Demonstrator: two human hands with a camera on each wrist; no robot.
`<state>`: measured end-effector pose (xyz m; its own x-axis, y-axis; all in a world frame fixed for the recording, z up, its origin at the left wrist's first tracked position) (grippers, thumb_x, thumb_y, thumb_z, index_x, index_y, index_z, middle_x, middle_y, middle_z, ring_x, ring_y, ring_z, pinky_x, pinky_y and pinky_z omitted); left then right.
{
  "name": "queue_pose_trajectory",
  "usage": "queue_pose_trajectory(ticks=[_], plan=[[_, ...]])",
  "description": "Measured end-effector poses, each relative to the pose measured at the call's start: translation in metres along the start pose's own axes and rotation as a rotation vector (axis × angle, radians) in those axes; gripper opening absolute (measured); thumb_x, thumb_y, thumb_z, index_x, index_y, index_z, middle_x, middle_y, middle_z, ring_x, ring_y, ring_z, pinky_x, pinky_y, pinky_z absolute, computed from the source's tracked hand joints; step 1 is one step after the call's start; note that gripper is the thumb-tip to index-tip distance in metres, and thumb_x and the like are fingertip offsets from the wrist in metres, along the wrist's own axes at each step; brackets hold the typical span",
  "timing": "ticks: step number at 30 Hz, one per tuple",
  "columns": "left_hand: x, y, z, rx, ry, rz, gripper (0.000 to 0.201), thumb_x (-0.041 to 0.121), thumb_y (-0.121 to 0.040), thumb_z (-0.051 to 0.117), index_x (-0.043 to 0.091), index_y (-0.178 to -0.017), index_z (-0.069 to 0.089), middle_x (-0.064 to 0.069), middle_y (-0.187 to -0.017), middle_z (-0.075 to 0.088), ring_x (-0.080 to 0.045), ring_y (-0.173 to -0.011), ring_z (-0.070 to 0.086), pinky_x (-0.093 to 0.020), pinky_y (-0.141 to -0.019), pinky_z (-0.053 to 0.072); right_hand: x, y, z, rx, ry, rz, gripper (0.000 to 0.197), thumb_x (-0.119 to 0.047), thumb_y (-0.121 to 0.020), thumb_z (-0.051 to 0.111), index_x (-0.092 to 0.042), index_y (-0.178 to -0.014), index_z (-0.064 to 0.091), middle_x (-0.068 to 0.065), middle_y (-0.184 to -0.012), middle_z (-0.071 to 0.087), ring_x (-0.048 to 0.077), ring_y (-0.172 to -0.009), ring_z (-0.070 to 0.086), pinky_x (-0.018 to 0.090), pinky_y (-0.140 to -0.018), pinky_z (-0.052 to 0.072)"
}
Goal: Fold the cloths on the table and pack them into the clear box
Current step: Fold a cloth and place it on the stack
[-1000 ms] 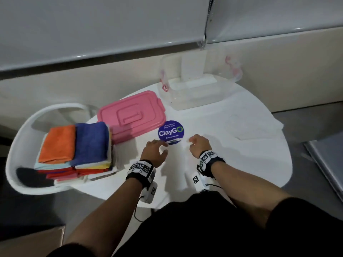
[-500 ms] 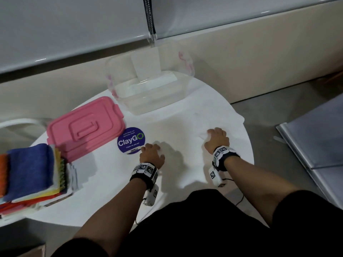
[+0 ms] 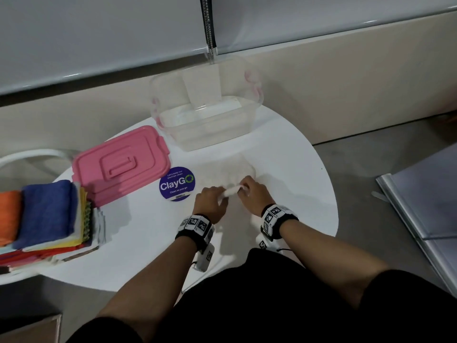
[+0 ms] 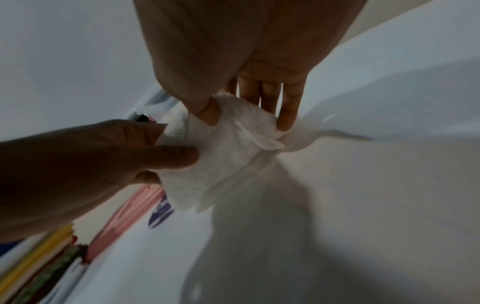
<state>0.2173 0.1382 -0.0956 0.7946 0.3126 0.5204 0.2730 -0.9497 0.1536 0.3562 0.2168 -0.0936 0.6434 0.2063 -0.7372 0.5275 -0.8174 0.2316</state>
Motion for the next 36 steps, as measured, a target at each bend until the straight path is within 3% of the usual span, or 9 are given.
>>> queue_pose_trajectory(ticks=[4, 8, 14, 17, 19, 23, 28, 31, 36], plan=[[-0.002, -0.004, -0.054, 0.133, 0.274, -0.033, 0.02, 0.016, -0.094, 0.051, 0.007, -0.109, 0.061, -0.01, -0.092, 0.068, -0.031, -0.085, 0.064, -0.029, -0.067, 0.041, -0.02, -0.007, -0.018, 0.122, 0.09, 0.001, 0.018, -0.017, -0.087, 0.055, -0.016, -0.105, 0.058, 0.009, -0.091, 0.068, 0.029, -0.084, 0.06, 0.034, -0.074, 0.048], [-0.005, -0.005, -0.114, 0.19, 0.394, -0.034, 0.036, 0.036, -0.088, 0.041, 0.007, -0.102, 0.059, -0.005, -0.086, 0.064, -0.023, -0.078, 0.057, -0.022, -0.061, 0.04, -0.048, -0.015, -0.039, 0.202, -0.047, 0.038, 0.012, -0.01, -0.082, 0.05, -0.013, -0.085, 0.06, 0.01, -0.077, 0.065, 0.033, -0.076, 0.06, 0.036, -0.066, 0.052], [-0.029, 0.001, -0.18, 0.296, 0.383, -0.04, 0.021, 0.038, -0.091, 0.065, 0.022, -0.101, 0.054, 0.011, -0.085, 0.062, 0.002, -0.074, 0.055, -0.021, -0.063, 0.038, -0.115, -0.024, -0.061, 0.348, -0.256, -0.099, 0.012, -0.009, -0.084, 0.057, -0.013, -0.085, 0.068, -0.008, -0.068, 0.059, 0.009, -0.063, 0.052, 0.007, -0.059, 0.037], [-0.042, 0.017, -0.207, 0.431, 0.374, 0.061, 0.011, 0.027, -0.091, 0.067, 0.022, -0.097, 0.061, 0.007, -0.09, 0.066, -0.007, -0.079, 0.059, -0.024, -0.07, 0.046, -0.139, -0.013, -0.065, 0.453, -0.241, -0.258, 0.011, -0.008, -0.08, 0.057, -0.015, -0.08, 0.066, -0.008, -0.075, 0.062, 0.002, -0.068, 0.052, 0.013, -0.068, 0.041], [-0.055, 0.029, -0.206, 0.428, 0.338, 0.081, 0.014, 0.011, -0.084, 0.071, 0.017, -0.096, 0.066, 0.005, -0.093, 0.066, -0.016, -0.085, 0.059, -0.031, -0.076, 0.049, -0.145, -0.002, -0.053, 0.473, -0.099, -0.426, 0.008, -0.007, -0.074, 0.058, -0.013, -0.073, 0.062, 0.0, -0.076, 0.063, 0.014, -0.074, 0.054, 0.023, -0.071, 0.044], [-0.106, 0.071, -0.146, 0.179, 0.132, 0.018, 0.023, 0.006, -0.076, 0.073, 0.018, -0.095, 0.072, -0.005, -0.099, 0.072, -0.026, -0.093, 0.065, -0.031, -0.084, 0.046, -0.109, 0.024, 0.023, 0.072, 0.222, -0.421, 0.01, -0.013, -0.072, 0.052, -0.02, -0.074, 0.058, -0.002, -0.08, 0.061, 0.023, -0.086, 0.055, 0.036, -0.08, 0.048], [-0.151, 0.139, -0.048, -0.356, 0.043, -0.147, 0.043, 0.041, -0.072, 0.05, 0.028, -0.108, 0.071, -0.002, -0.119, 0.068, -0.024, -0.119, 0.058, -0.03, -0.094, 0.045, -0.035, 0.075, 0.102, -0.485, 0.452, -0.088, 0.015, -0.023, -0.084, 0.055, -0.019, -0.098, 0.06, 0.006, -0.097, 0.066, 0.028, -0.095, 0.061, 0.032, -0.079, 0.047], [-0.165, 0.164, -0.033, -0.348, 0.081, -0.231, 0.052, 0.048, -0.081, 0.047, 0.034, -0.128, 0.062, -0.002, -0.136, 0.055, -0.018, -0.135, 0.043, -0.03, -0.106, 0.036, -0.028, 0.082, 0.105, -0.462, 0.418, -0.007, 0.017, -0.023, -0.09, 0.05, -0.018, -0.106, 0.055, 0.003, -0.088, 0.061, 0.028, -0.091, 0.056, 0.033, -0.074, 0.041], [-0.175, 0.147, -0.04, -0.221, 0.164, -0.33, 0.031, 0.043, -0.098, 0.044, 0.019, -0.097, 0.063, -0.011, -0.091, 0.07, -0.034, -0.092, 0.064, -0.03, -0.066, 0.035, -0.034, 0.059, 0.094, -0.259, 0.181, 0.137, 0.024, -0.025, -0.1, 0.05, -0.013, -0.121, 0.054, 0.011, -0.108, 0.068, 0.032, -0.103, 0.06, 0.028, -0.078, 0.038]])
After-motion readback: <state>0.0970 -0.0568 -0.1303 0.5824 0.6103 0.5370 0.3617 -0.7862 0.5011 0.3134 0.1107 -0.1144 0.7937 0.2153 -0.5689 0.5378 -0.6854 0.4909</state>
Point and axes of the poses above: each hand's wrist, its own y-axis away from the middle knuckle, its own z-axis out of the palm, x = y × z, the point moved 6 cm from there along -y, towards the middle knuckle
